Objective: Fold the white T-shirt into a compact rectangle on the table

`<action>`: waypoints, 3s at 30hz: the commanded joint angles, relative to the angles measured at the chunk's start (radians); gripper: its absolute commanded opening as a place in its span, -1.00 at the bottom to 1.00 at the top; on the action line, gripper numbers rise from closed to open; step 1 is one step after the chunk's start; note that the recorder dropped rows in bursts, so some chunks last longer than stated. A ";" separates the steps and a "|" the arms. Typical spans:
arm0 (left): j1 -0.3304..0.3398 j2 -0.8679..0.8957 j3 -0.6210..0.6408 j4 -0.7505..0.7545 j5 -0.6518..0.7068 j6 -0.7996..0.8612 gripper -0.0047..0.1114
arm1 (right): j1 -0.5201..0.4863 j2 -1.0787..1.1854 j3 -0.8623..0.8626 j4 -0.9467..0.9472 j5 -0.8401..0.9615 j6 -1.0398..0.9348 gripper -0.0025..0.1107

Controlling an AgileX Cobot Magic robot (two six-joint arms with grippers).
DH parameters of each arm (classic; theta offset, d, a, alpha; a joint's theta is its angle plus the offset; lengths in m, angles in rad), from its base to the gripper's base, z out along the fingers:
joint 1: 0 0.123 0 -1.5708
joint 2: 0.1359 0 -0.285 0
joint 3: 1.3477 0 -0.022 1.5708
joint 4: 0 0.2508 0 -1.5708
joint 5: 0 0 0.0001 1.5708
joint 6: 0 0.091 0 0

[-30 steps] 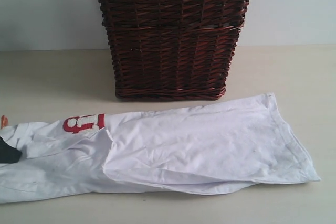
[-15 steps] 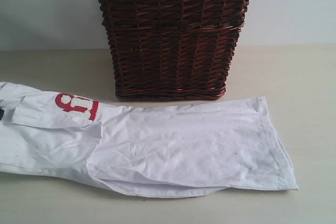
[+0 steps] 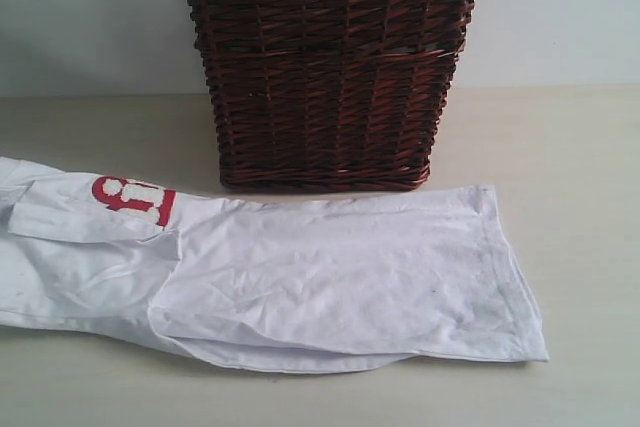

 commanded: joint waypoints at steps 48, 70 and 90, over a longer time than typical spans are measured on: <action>-0.542 -0.268 0.061 -0.220 -0.071 -0.027 -0.92 | -0.003 -0.006 0.005 -0.001 -0.011 -0.006 -0.67; -0.589 -0.156 0.024 -0.585 -0.345 0.260 -0.92 | -0.003 -0.006 0.005 -0.001 -0.011 -0.006 -0.67; -0.570 0.052 -0.175 -0.585 -0.385 0.202 -0.92 | -0.003 -0.006 0.005 -0.001 -0.011 -0.006 -0.67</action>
